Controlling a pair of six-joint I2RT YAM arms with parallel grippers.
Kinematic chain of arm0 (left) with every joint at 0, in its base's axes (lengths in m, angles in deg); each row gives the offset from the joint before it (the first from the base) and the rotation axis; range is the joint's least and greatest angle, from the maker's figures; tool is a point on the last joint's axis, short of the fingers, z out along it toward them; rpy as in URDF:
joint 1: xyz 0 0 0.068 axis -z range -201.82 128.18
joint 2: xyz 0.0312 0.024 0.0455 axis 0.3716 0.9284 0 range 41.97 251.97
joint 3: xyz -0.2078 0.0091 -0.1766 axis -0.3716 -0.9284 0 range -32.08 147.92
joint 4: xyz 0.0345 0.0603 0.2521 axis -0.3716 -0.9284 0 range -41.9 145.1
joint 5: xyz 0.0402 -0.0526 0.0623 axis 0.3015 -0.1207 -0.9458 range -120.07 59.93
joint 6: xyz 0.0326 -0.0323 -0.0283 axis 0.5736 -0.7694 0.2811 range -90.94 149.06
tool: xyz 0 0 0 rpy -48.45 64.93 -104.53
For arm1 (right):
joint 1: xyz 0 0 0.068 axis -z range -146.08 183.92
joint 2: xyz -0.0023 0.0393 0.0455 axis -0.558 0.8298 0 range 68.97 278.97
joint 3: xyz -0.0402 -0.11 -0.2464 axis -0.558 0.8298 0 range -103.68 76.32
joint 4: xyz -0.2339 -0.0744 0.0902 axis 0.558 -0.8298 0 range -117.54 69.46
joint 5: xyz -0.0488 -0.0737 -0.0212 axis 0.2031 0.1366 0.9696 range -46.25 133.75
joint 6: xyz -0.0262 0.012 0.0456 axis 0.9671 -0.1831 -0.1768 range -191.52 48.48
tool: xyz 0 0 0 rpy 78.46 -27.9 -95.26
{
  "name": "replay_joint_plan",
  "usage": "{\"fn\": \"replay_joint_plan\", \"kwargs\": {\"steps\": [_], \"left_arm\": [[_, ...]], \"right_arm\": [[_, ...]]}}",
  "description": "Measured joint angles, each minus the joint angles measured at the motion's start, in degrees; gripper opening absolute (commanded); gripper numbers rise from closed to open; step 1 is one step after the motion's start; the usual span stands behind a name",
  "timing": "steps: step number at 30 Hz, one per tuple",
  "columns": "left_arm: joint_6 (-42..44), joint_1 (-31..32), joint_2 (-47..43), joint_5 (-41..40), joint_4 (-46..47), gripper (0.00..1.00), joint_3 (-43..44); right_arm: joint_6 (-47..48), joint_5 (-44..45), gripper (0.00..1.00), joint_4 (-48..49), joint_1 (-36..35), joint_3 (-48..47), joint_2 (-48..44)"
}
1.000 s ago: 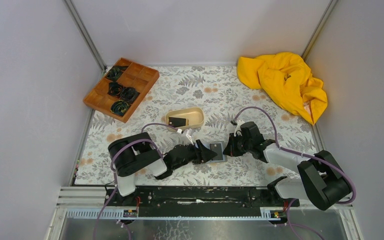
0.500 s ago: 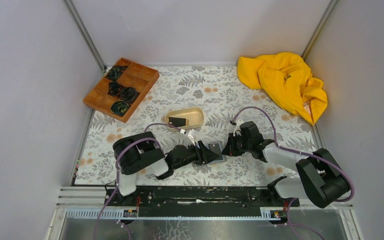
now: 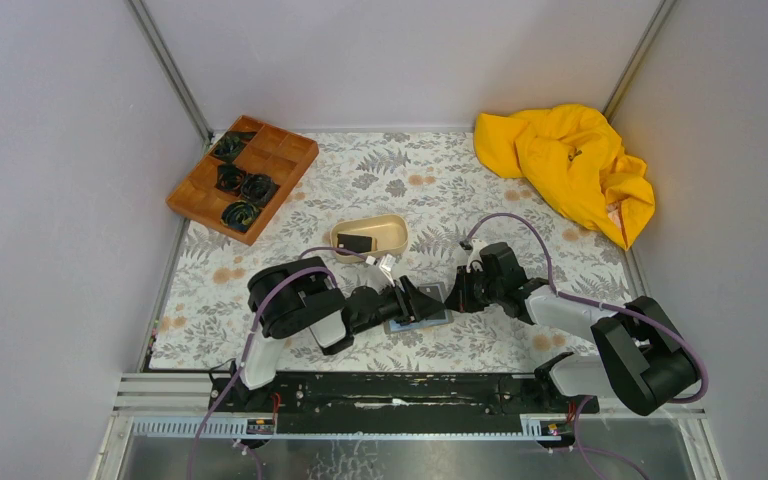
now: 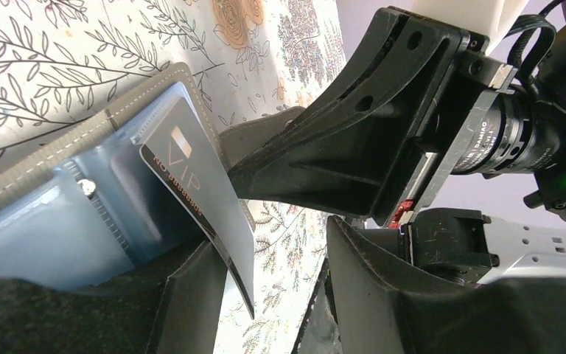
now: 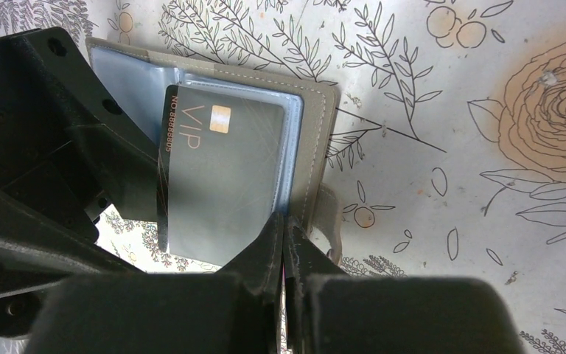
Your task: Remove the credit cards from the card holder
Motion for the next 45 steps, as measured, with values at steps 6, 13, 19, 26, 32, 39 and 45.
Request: {"fn": "replay_joint_plan", "kwargs": {"steps": [6,13,19,26,32,39,45], "left_arm": [[-0.8,-1.4,-0.1,0.5,2.0,0.57,-2.0],[-1.7,-3.7,-1.0,1.1,5.5,0.56,-6.5],[-1.8,-4.0,-1.8,1.1,6.3,0.52,-8.6],[-1.7,-4.1,-2.2,1.0,6.4,0.35,-10.6],[-1.8,-4.4,-2.2,1.0,6.4,0.11,-11.0],[-1.8,-5.0,-2.3,0.4,6.4,0.07,-13.0],[-1.8,-5.7,-4.8,-0.6,6.6,0.06,-16.6]], "right_arm": [[0.0,-0.2,0.0,0.2,0.0,0.0,0.1],[0.0,-0.6,0.0,0.4,0.0,0.0,0.3],[0.0,-0.6,0.0,0.4,0.0,0.0,0.3],[0.0,-0.6,0.0,0.4,0.0,0.0,0.3],[0.0,-0.6,0.0,0.4,0.0,0.0,0.3],[0.0,-0.7,0.0,0.5,0.0,0.0,0.4],[0.0,-0.7,0.0,0.4,0.0,0.0,0.4]]}}
